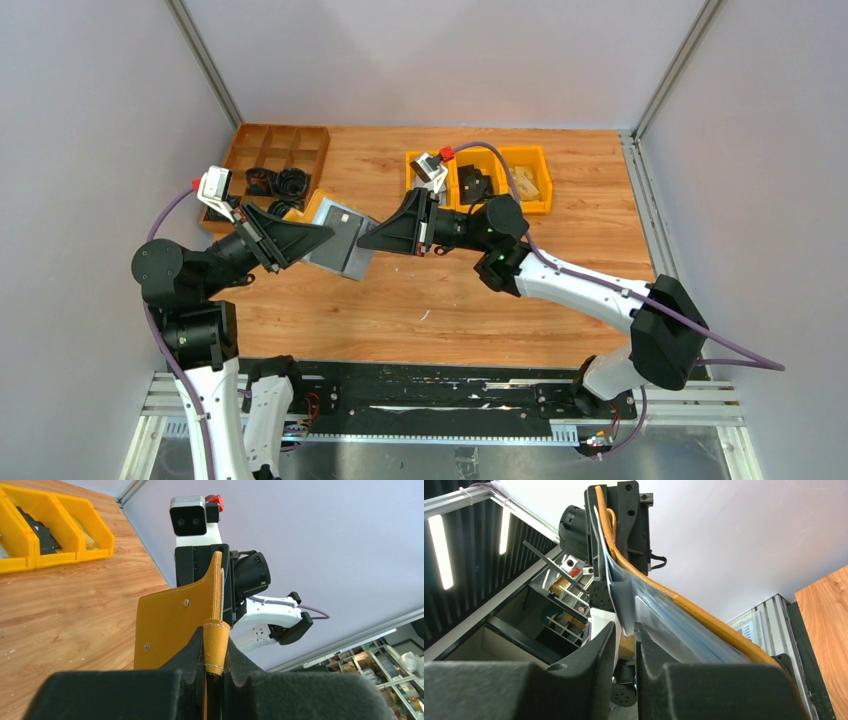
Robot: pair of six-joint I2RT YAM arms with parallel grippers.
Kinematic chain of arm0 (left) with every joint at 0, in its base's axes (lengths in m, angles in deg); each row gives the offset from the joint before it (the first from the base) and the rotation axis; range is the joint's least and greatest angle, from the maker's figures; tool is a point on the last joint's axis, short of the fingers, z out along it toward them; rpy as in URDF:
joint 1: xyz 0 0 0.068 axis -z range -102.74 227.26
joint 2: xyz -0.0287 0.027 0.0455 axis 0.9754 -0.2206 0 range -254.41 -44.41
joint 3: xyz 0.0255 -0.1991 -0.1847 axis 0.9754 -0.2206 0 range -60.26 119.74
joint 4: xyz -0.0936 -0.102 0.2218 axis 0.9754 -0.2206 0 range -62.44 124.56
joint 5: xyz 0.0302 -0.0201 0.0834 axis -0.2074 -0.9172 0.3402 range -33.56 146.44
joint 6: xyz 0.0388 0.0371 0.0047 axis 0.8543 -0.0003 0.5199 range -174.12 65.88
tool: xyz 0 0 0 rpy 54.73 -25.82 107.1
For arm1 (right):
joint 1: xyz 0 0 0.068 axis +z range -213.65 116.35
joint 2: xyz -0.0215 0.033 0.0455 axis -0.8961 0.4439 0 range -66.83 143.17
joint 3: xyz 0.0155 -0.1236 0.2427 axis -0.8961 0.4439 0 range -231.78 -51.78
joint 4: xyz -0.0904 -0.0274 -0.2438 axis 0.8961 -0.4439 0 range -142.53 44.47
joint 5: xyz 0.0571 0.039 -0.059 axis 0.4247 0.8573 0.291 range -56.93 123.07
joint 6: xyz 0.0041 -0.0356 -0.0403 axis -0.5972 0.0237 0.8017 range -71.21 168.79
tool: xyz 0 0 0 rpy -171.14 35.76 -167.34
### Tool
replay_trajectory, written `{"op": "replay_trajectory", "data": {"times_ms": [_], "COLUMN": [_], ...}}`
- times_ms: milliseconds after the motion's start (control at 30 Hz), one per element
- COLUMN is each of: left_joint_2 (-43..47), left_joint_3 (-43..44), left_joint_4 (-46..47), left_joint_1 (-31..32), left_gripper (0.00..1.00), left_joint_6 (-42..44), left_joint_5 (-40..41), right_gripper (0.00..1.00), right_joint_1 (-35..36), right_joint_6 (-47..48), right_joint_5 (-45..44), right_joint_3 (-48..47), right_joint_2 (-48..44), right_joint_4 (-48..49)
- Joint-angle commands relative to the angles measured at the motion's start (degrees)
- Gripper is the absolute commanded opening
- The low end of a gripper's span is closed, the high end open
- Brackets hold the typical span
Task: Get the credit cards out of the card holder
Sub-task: Remove the credit card from the card holder.
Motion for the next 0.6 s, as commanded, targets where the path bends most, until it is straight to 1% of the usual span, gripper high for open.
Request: {"op": "replay_trajectory", "data": {"times_ms": [0,167,367,467,500,567], "left_joint_2": [0.05,-0.01,0.27,0.25,0.25,0.10], "left_joint_3": [0.94,0.64,-0.21,-0.56,-0.53,-0.43], "left_joint_4": [0.19,0.05,-0.13,-0.50,-0.58,-0.74], "left_joint_1": [0.23,0.23,0.23,0.23,0.23,0.23], "left_gripper": [0.00,0.00,0.00,0.00,0.00,0.00], "left_joint_6": [-0.97,-0.62,0.02,0.30,0.35,0.66], "left_joint_5": [-0.61,-0.53,-0.48,-0.23,-0.07,0.13], "right_gripper": [0.25,0.27,0.12,0.02,0.00,0.00], "right_joint_1": [-0.46,-0.37,-0.37,-0.37,-0.37,-0.37], "right_joint_6": [-0.70,-1.12,-1.26,-1.07,-0.92,-0.76], "right_joint_5": [-0.27,0.14,-0.41,-0.04,-0.03,-0.43], "right_joint_3": [-1.91,-3.66,-3.67,-3.95,-3.68,-2.42], "right_joint_2": [0.38,1.47,1.80,1.85,1.70,1.18], "right_joint_4": [4.32,4.86,5.10,5.18,5.11,5.37]}}
